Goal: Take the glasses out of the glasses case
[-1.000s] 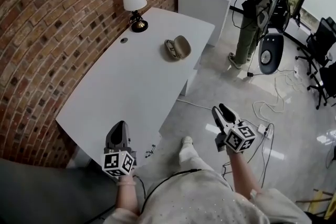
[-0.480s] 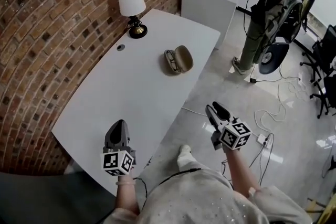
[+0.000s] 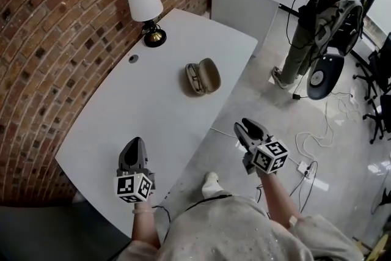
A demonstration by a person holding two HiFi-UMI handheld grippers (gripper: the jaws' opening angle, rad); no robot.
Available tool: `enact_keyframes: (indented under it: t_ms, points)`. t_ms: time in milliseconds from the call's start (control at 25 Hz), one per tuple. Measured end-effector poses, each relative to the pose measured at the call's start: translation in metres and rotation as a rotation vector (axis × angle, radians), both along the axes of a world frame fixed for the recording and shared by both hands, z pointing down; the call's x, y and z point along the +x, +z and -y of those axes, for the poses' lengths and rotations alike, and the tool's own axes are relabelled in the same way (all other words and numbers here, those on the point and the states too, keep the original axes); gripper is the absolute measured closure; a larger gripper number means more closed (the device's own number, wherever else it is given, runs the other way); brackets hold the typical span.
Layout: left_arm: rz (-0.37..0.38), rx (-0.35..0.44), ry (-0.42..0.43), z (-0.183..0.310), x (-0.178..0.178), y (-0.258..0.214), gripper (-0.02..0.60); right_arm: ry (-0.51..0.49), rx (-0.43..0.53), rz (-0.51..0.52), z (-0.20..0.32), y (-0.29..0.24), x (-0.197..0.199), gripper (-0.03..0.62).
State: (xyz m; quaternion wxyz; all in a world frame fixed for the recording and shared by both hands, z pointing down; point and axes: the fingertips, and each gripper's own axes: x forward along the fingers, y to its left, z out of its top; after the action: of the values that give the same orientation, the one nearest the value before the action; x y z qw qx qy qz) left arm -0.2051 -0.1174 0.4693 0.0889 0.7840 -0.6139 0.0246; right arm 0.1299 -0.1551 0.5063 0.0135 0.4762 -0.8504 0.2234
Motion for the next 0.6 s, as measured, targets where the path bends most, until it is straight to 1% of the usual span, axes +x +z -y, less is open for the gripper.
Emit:
enact_keyframes:
  t_ms: [240, 320, 400, 600]
  points:
    - [0.013, 0.004, 0.005, 0.018, 0.023, -0.003, 0.575, -0.031, -0.013, 0.014, 0.020, 0.007, 0.008, 0.441]
    - [0.028, 0.000, 0.014, 0.021, 0.030, -0.003, 0.575, -0.038, -0.016, 0.020, 0.025, 0.008, 0.008, 0.441]
    - [0.045, -0.009, 0.018, 0.022, 0.032, -0.002, 0.575, -0.044, -0.020, 0.026, 0.029, 0.009, 0.006, 0.441]
    - [0.056, -0.024, 0.010, 0.029, 0.031, 0.001, 0.575, -0.056, -0.031, 0.039, 0.039, 0.012, 0.002, 0.441]
